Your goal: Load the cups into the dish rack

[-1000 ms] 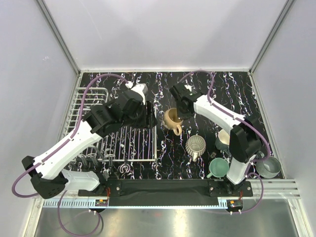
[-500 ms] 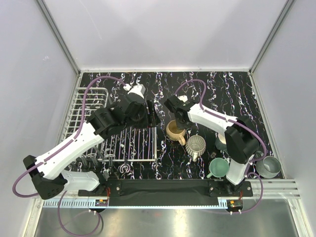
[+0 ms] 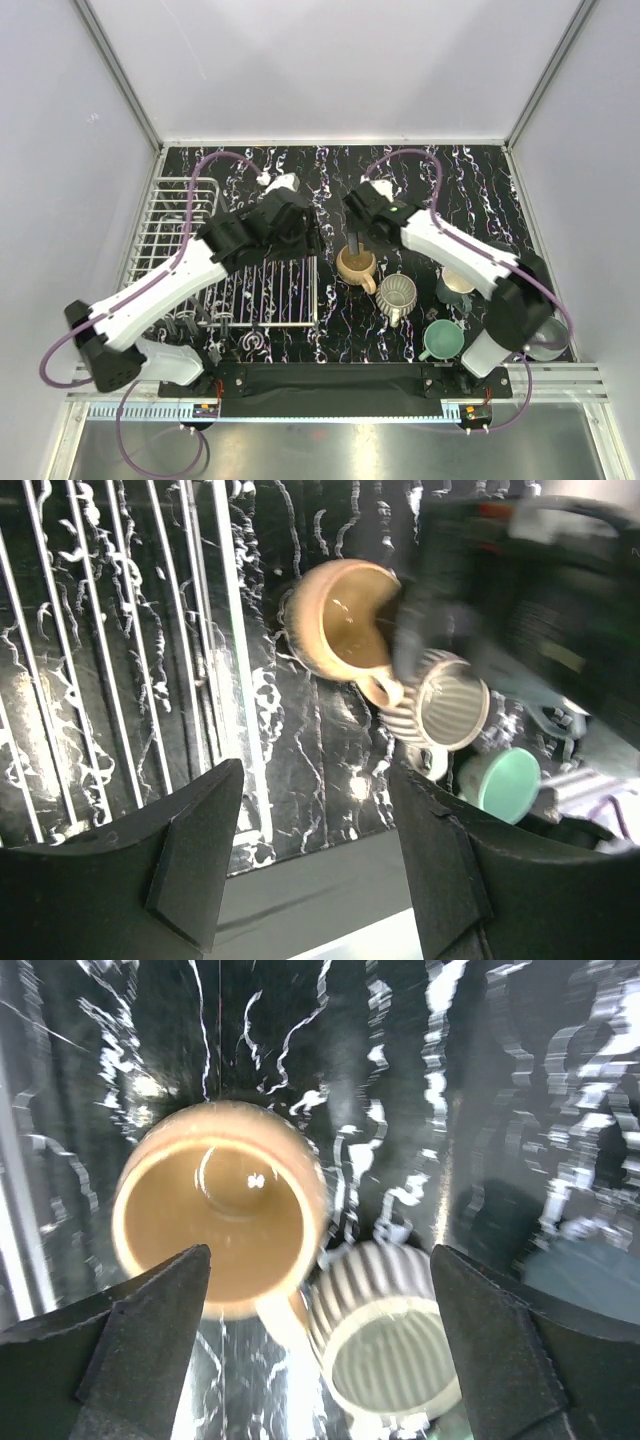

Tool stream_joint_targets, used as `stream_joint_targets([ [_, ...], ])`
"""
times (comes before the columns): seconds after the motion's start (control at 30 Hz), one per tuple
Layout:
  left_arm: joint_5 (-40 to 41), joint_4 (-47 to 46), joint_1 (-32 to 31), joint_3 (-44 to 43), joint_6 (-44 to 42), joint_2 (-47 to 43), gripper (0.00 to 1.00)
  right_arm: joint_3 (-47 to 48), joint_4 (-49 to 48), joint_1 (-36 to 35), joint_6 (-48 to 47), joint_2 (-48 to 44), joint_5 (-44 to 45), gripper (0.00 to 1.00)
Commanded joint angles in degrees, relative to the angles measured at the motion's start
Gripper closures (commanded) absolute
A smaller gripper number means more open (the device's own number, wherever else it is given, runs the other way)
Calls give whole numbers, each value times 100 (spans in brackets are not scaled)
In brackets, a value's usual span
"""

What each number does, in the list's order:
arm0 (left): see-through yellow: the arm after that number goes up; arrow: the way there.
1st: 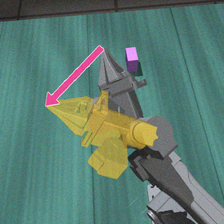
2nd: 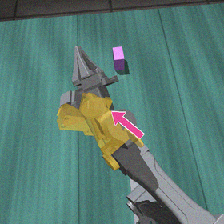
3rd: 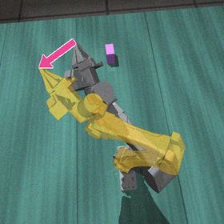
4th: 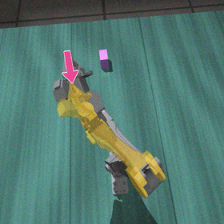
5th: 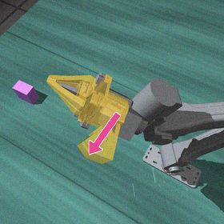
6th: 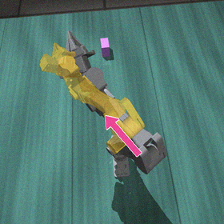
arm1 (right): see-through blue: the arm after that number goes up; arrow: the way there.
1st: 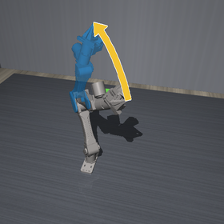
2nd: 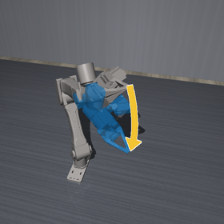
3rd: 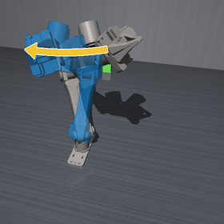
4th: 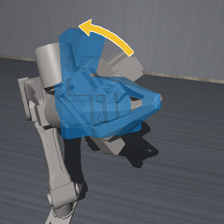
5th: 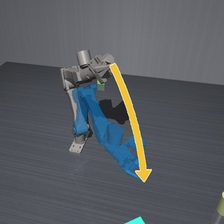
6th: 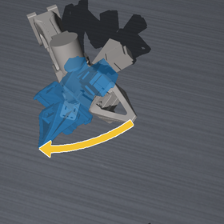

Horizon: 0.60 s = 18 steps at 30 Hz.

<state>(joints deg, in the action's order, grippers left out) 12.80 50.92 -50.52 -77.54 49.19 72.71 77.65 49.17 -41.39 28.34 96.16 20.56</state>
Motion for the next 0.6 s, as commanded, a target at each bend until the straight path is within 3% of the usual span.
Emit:
stream_joint_targets([
  [0.0, 451, 198, -19, -603, 3, 594, 35, 400, 601, -54, 145, -1019, 579, 0],
  [0.13, 548, 375, -10, -1254, -41, 1341, 35, 409, 1234, 200, 242, -1669, 1021, 0],
  [0.3, 741, 787, 7, -2369, -286, 2668, 36, -46, 1201, 991, -126, -2645, -383, 0],
  [0.57, 576, 1202, 157, -3408, -735, 4206, 39, -522, 1394, 1264, -250, -3656, -728, 0],
])
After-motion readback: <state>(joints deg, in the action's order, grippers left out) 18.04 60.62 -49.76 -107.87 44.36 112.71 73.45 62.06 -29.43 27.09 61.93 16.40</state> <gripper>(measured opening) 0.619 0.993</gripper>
